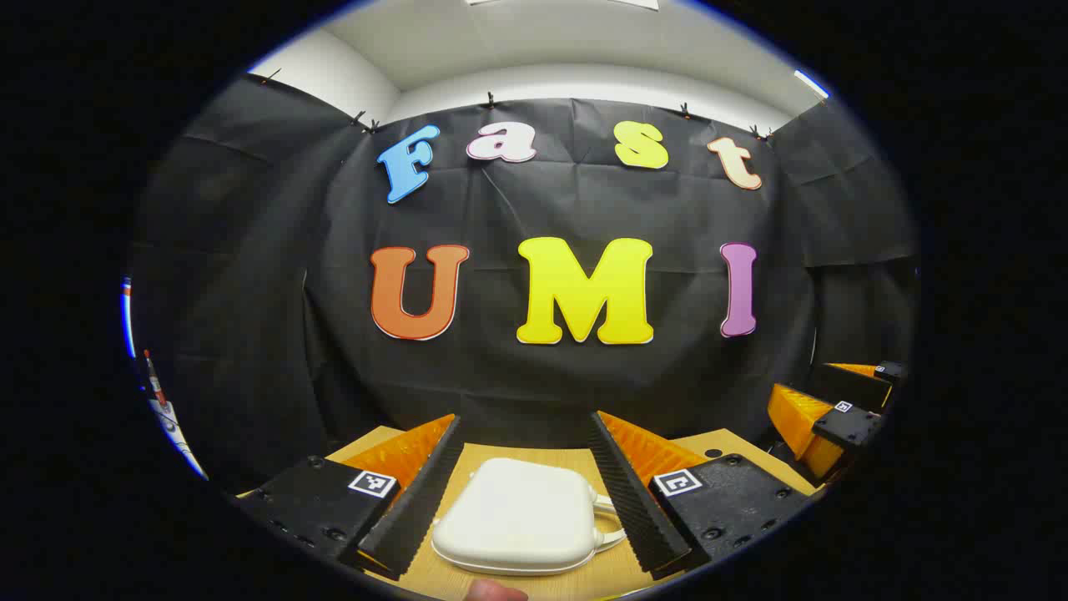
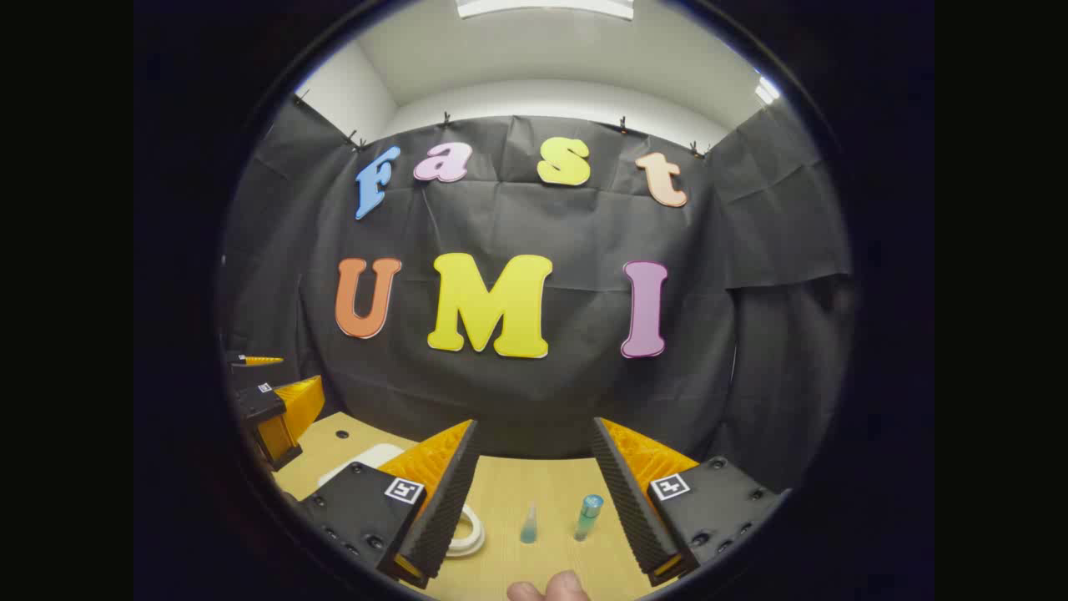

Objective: First open the suitcase, pack the skin care products into it, and then close the suitcase.

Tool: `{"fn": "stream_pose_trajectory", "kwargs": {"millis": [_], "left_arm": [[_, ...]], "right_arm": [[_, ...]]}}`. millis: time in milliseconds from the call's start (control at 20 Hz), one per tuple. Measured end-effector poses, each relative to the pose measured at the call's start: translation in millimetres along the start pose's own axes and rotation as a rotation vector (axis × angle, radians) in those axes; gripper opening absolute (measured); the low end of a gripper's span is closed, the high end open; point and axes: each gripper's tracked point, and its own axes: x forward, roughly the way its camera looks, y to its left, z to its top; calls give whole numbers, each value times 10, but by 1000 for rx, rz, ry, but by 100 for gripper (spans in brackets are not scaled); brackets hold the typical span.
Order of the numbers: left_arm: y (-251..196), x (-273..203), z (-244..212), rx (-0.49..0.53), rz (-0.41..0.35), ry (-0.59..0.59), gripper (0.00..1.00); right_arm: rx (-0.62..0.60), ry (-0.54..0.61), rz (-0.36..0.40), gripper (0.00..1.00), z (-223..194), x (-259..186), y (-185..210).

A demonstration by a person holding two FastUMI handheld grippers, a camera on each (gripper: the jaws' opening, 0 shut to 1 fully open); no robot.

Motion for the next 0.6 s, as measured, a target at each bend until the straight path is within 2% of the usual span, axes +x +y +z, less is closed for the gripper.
{"fn": "stream_pose_trajectory", "kwargs": {"millis": [100, 600], "left_arm": [[16, 8, 24, 19, 31, -15, 96], [-443, -56, -102, 32, -40, 29, 96]], "right_arm": [[-5, -5, 0, 80, 15, 13, -65], [-1, 0, 22, 77, -4, 61, -348]]}}
